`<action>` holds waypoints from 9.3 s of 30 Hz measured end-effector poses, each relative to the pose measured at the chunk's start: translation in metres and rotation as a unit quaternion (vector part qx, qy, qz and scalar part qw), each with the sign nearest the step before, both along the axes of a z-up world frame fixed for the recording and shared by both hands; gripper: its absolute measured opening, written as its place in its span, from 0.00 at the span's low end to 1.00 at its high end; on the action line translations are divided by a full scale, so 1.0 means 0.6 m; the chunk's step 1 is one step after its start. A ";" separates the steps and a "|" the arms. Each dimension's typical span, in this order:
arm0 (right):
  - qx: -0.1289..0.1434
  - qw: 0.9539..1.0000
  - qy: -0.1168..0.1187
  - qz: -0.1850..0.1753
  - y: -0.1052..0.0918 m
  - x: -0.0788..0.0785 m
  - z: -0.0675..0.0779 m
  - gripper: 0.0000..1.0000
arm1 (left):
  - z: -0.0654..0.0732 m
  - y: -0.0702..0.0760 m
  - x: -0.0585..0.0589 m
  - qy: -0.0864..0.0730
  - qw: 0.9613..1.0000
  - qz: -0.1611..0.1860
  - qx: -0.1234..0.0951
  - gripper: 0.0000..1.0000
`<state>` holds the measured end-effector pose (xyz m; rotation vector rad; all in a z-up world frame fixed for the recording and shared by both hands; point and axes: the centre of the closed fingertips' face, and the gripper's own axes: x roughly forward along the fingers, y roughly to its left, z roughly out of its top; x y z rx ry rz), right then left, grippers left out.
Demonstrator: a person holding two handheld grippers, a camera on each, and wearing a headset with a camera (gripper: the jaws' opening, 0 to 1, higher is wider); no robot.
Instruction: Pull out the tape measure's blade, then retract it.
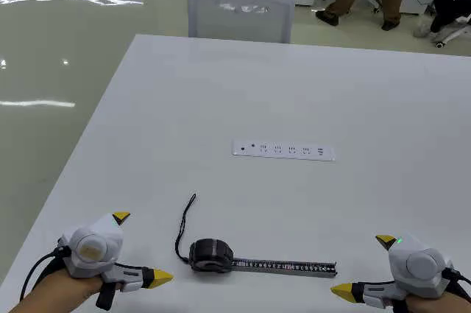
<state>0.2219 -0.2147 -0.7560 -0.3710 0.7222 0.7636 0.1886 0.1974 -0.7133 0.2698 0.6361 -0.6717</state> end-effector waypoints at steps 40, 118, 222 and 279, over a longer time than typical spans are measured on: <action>0.047 0.993 -0.050 -0.099 -0.128 -0.203 0.082 1.00 | 0.017 0.135 -0.192 -0.021 0.995 0.086 -0.038 0.99; -0.005 0.999 -0.032 -0.013 -0.122 -0.143 0.065 1.00 | 0.057 -0.022 -0.117 -0.063 0.980 0.185 -0.042 0.99; -0.212 0.905 0.108 0.352 0.077 -0.010 -0.099 0.21 | -0.005 -0.163 -0.026 -0.086 0.964 0.250 -0.038 0.99; -0.234 0.908 0.140 0.318 0.073 -0.006 -0.099 0.14 | -0.103 -0.166 0.049 -0.035 0.938 0.344 -0.010 0.70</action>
